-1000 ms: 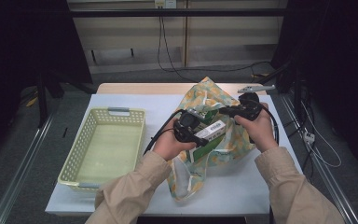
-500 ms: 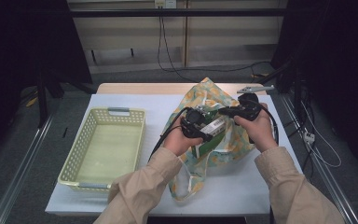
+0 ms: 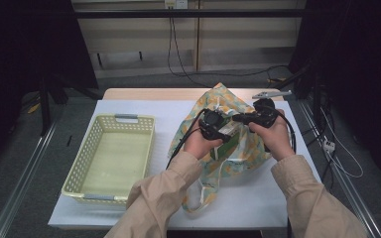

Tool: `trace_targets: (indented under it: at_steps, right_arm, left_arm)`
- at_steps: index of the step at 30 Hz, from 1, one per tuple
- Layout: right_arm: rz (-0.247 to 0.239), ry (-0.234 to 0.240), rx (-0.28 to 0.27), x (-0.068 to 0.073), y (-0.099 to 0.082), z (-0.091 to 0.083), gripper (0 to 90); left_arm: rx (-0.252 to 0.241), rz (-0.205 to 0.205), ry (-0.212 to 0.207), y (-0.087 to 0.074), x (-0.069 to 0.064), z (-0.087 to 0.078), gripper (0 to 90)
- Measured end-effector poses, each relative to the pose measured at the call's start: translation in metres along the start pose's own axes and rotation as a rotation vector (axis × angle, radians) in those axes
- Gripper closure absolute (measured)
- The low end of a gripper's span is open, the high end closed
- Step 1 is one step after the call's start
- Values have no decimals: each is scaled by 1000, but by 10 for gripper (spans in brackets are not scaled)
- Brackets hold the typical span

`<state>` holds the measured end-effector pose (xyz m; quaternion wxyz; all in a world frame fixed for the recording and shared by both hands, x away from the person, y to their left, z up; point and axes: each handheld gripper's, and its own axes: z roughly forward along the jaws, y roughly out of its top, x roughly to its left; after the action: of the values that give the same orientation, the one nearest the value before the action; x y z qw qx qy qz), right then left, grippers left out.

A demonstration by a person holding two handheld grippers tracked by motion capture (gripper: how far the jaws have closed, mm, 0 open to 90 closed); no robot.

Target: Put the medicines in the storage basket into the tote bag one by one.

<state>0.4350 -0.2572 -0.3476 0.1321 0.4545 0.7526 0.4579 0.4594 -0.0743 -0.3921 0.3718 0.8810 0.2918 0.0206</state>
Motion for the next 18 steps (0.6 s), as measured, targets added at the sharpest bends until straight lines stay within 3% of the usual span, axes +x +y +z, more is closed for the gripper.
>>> trace_targets:
  at_steps: [3, 6, 8, 9, 10, 12, 15, 18]
  right_arm:
    - [5, -1, -4, -2, 0, -1, 898]
    - [7, -2, -3, -3, 0, -1, 898]
    - [5, -3, -2, -3, -1, 0, 898]
    - [5, -2, -1, -3, -1, 0, 898]
    - [3, -3, 0, -3, -1, 0, 898]
    - [3, -3, 0, -2, -1, 1, 898]
    - [5, -2, 1, -2, -2, 2, 898]
    - [4, -2, 1, -2, -3, 2, 898]
  left_arm:
    - [-40, -6, -6, 1, -1, 7, 622]
    - [-53, 17, -8, 2, -1, 11, 619]
    - [-70, -4, -14, 1, 0, 13, 614]
    - [-68, -2, -22, 0, 0, 13, 594]
    - [-69, -4, -21, 0, -2, 14, 512]
    - [-64, 7, 12, 0, -3, 12, 367]
    - [-59, 1, 18, -1, -3, 7, 288]
    - [-56, 13, 16, -4, -3, 1, 273]
